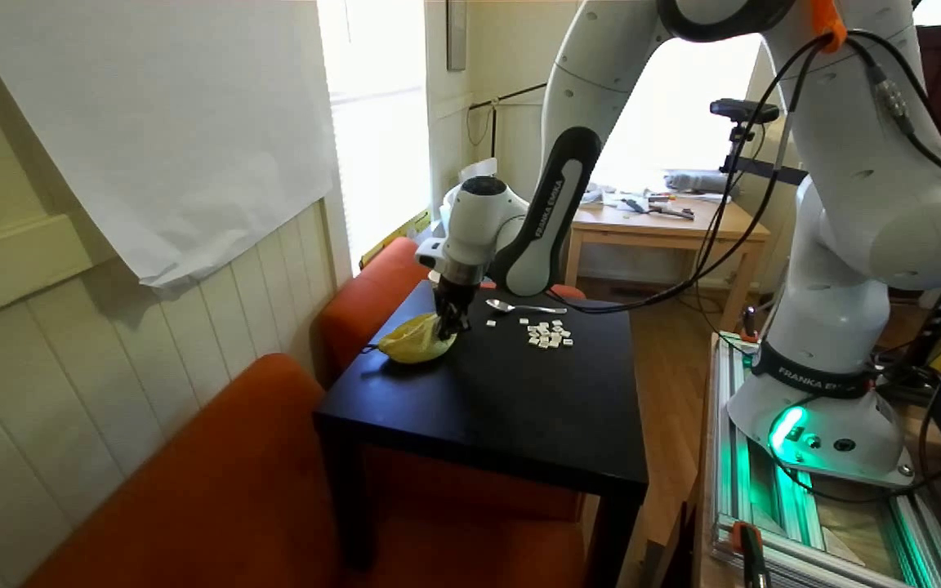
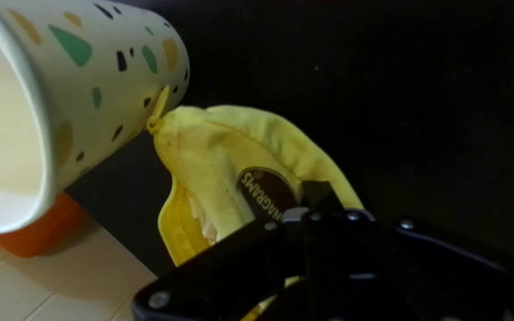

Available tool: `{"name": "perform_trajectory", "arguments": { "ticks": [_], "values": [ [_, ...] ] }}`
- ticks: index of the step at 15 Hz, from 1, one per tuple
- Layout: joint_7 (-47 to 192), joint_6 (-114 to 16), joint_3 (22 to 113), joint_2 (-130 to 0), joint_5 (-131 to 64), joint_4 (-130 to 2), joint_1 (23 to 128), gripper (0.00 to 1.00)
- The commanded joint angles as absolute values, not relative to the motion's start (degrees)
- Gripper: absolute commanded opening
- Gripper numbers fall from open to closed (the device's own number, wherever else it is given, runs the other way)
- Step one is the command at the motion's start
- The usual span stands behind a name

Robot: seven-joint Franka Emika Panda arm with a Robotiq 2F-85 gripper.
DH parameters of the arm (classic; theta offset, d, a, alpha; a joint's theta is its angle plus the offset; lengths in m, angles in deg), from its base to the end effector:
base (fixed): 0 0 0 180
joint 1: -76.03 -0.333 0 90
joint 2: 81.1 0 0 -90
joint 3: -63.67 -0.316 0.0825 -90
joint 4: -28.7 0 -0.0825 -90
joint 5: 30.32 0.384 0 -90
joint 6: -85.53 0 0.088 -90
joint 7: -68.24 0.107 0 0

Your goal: Push the yellow bag slightly to the left

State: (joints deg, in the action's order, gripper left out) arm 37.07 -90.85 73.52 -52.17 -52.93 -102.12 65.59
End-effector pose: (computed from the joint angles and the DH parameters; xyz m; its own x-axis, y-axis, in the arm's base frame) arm 0.5448 0.0340 0.1599 0.5447 0.8338 0.0896 0.7832 -0.5440 0.3011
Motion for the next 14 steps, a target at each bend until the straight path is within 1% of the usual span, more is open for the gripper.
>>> {"name": "perform_trajectory", "arguments": {
  "ticks": [1, 4, 6, 11, 12, 13, 14],
  "values": [
    [37.2, -82.2, 69.8, -60.0, -55.2, -106.1, 69.4, 0.00],
    [29.9, -74.8, 59.9, -67.2, -48.7, -110.1, 78.3, 0.00],
    [25.7, -67.7, 56.8, -71.6, -42.7, -111.7, 81.5, 0.00],
    [23.3, -58.4, 61.0, -81.2, -33.2, -114.3, 82.7, 0.00],
    [22.8, -56.7, 62.0, -82.9, -31.4, -114.6, 82.7, 0.26],
    [22.9, -54.8, 63.3, -84.8, -30.6, -114.9, 82.6, 0.28],
    [23.5, -53.6, 64.4, -86.3, -30.3, -115.3, 82.4, 0.33]
  ]
}}
